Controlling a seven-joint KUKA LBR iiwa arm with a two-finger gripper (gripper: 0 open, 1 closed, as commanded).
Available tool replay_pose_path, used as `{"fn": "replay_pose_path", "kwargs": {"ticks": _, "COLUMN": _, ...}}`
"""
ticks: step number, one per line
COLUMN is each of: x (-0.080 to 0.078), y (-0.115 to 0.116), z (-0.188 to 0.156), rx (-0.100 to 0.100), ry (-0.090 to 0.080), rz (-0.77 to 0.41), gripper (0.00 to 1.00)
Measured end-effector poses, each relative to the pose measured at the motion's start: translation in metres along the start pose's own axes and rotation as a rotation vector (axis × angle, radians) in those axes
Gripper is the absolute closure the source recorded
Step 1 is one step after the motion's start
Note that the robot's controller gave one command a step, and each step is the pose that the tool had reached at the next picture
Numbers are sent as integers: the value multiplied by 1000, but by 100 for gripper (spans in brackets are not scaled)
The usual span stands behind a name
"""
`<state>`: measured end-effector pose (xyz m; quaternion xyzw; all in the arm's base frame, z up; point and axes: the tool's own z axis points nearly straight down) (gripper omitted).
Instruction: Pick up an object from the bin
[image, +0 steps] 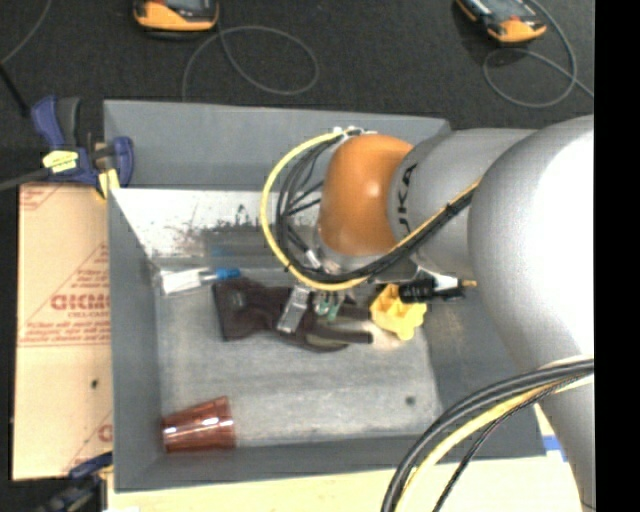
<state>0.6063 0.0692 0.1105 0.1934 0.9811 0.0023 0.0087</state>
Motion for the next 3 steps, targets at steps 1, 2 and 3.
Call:
{"fn": "replay_pose_path", "kwargs": {"ticks": 1, "x": -1, "y": 0, "z": -7, "rx": -2, "ry": -3, "rz": 0, "gripper": 100}}
{"fn": "replay_pose_path", "kwargs": {"ticks": 2, "x": -1, "y": 0, "z": -11, "rx": -2, "ry": -3, "rz": 0, "gripper": 100}}
{"fn": "replay_pose_path", "kwargs": {"ticks": 3, "x": -1, "y": 0, "z": -17, "rx": -1, "ry": -1, "rz": 0, "gripper": 100}}
